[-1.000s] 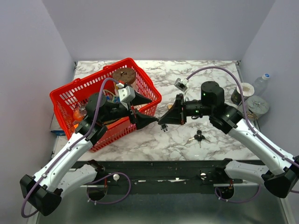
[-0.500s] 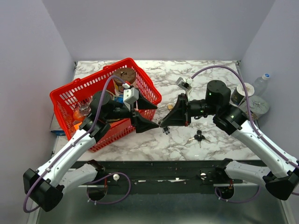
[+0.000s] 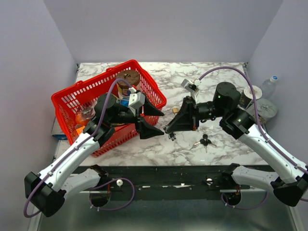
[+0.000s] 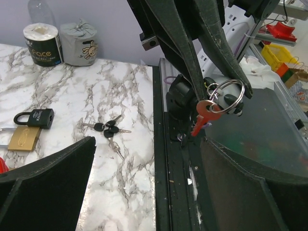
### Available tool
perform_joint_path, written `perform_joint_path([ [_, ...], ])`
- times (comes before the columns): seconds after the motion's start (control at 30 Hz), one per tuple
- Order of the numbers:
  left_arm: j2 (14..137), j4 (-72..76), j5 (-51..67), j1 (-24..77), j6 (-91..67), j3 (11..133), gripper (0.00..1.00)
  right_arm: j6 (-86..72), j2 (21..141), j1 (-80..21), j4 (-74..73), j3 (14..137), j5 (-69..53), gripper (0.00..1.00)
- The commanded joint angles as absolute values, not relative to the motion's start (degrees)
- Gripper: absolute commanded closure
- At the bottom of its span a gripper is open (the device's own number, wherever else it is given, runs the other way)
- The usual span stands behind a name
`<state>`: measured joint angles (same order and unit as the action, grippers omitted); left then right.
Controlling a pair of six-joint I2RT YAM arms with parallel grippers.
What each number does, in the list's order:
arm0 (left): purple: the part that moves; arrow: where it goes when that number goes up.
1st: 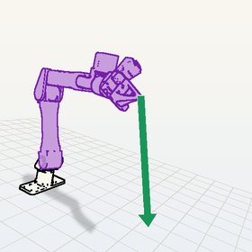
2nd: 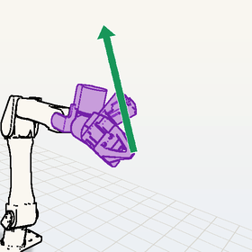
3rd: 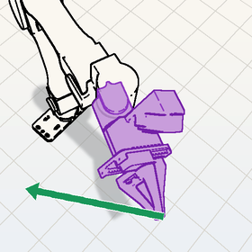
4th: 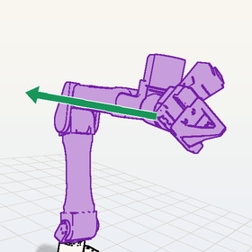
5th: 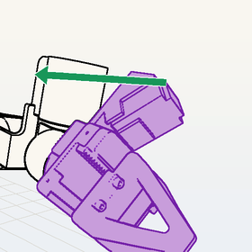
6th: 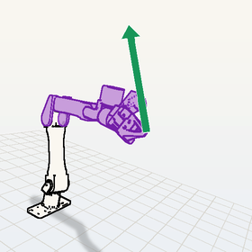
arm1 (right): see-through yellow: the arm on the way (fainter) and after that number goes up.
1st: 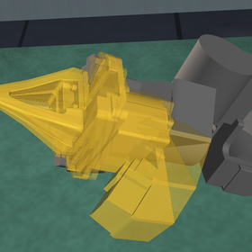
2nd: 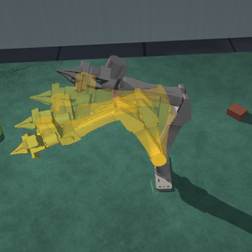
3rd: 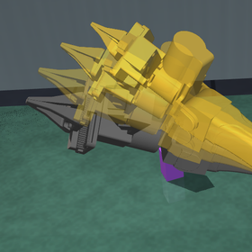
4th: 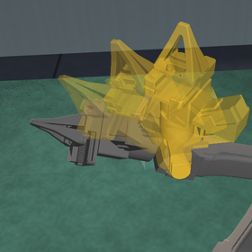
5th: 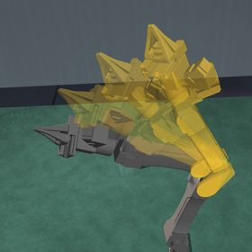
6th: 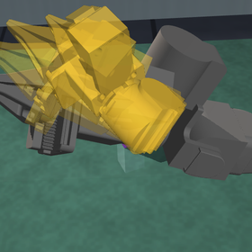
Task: Unlock with the key
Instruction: Pick up the key from the center of the board.
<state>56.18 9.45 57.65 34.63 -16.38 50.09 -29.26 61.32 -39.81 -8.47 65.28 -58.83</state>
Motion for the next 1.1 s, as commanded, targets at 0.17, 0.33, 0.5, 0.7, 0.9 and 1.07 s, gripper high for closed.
perform_joint_path([
  [0.17, 56.87, 15.37, 60.03, 36.21, -18.54, 49.84, 0.03, -31.55, 62.22, -40.25, -5.54, 63.9, -62.67, 0.99],
  [0.33, 56.6, 15.82, 60.12, 36.74, -19.07, 49.66, 0.03, -31.82, 62.93, -40.25, -5.45, 63.55, -63.19, 0.99],
  [0.5, 56.34, 15.82, 60.47, 36.91, -18.9, 49.57, 0.19, -31.9, 62.93, -40.17, -5.54, 63.54, -63.37, 0.99],
  [0.7, 56.6, 15.73, 60.91, 37.35, -18.72, 49.83, 0.49, -31.82, 62.84, -40.17, -5.54, 63.63, -62.49, 0.99],
  [0.9, 56.51, 14.77, 60.47, 37.35, -18.02, 50.01, 0.7, -31.55, 62.58, -40.08, -5.8, 63.28, -61.96, 0.99],
  [1.07, 56.51, 13.45, 60.12, 37.35, -16.88, 50.36, 0.89, -31.38, 61.79, -39.55, -6.07, 63.19, -61.61, 0.99],
])
